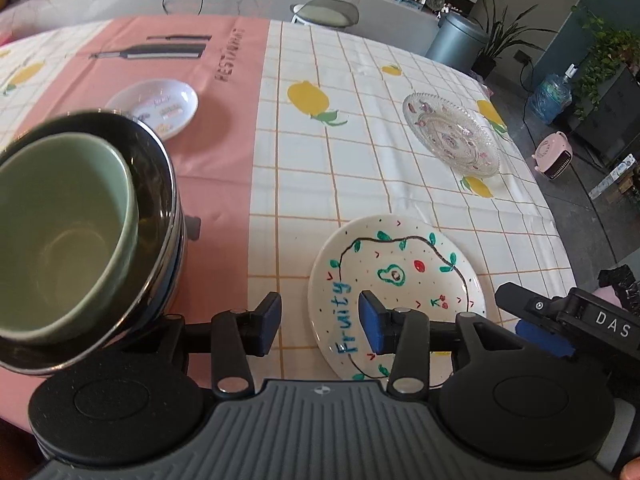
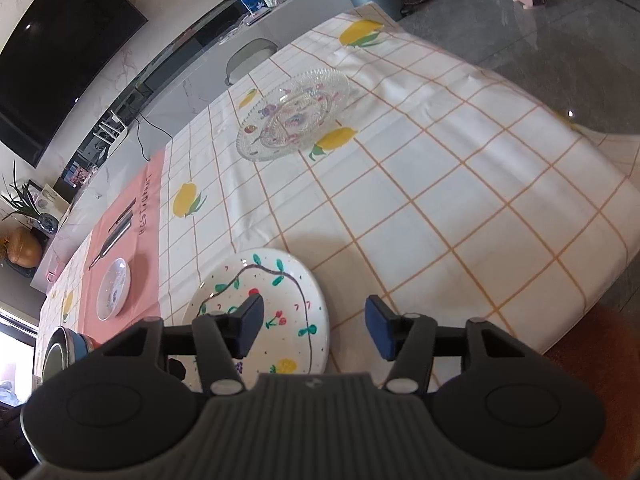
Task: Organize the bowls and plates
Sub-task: 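Carry the 'Fruity' plate with both tools and lower it beside the bowl stack, then open both tools to release the 'Fruity' plate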
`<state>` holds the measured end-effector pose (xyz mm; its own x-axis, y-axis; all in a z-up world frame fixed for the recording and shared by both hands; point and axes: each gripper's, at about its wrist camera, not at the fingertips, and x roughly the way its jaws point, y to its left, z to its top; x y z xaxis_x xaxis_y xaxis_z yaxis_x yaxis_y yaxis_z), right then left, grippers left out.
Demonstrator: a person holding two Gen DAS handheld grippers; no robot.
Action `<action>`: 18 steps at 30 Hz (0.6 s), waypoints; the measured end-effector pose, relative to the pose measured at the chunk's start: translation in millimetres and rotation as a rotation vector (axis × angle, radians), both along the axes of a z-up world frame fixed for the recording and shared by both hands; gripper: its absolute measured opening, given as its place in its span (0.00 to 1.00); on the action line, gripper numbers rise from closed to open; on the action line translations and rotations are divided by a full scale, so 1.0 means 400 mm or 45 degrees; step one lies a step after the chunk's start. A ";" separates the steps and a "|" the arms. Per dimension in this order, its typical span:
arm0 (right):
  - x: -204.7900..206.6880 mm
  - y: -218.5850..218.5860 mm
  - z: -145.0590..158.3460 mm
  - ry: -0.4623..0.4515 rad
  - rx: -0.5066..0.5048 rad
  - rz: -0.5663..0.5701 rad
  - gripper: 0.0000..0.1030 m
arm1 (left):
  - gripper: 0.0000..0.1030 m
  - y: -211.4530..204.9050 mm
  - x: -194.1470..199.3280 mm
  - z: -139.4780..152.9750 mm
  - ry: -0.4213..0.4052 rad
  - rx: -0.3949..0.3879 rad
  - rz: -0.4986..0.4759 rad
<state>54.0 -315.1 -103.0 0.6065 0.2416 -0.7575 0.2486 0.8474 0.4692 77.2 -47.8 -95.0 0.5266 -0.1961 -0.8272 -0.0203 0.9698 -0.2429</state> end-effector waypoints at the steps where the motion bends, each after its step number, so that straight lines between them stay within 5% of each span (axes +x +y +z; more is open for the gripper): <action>1: 0.000 0.002 0.008 -0.016 -0.028 0.005 0.60 | 0.52 -0.005 -0.002 0.008 -0.029 0.010 -0.012; 10: 0.014 -0.001 0.052 -0.100 -0.192 0.000 0.84 | 0.62 -0.060 0.047 0.060 -0.118 -0.045 -0.104; 18: 0.058 -0.069 0.041 -0.050 -0.186 -0.115 0.86 | 0.62 -0.105 0.137 0.087 -0.128 -0.108 -0.124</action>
<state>77.1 -342.6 -86.7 0.6506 0.0741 -0.7558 0.3106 0.8822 0.3539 132.0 -89.8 -60.2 0.5813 -0.3172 -0.7493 0.1013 0.9419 -0.3201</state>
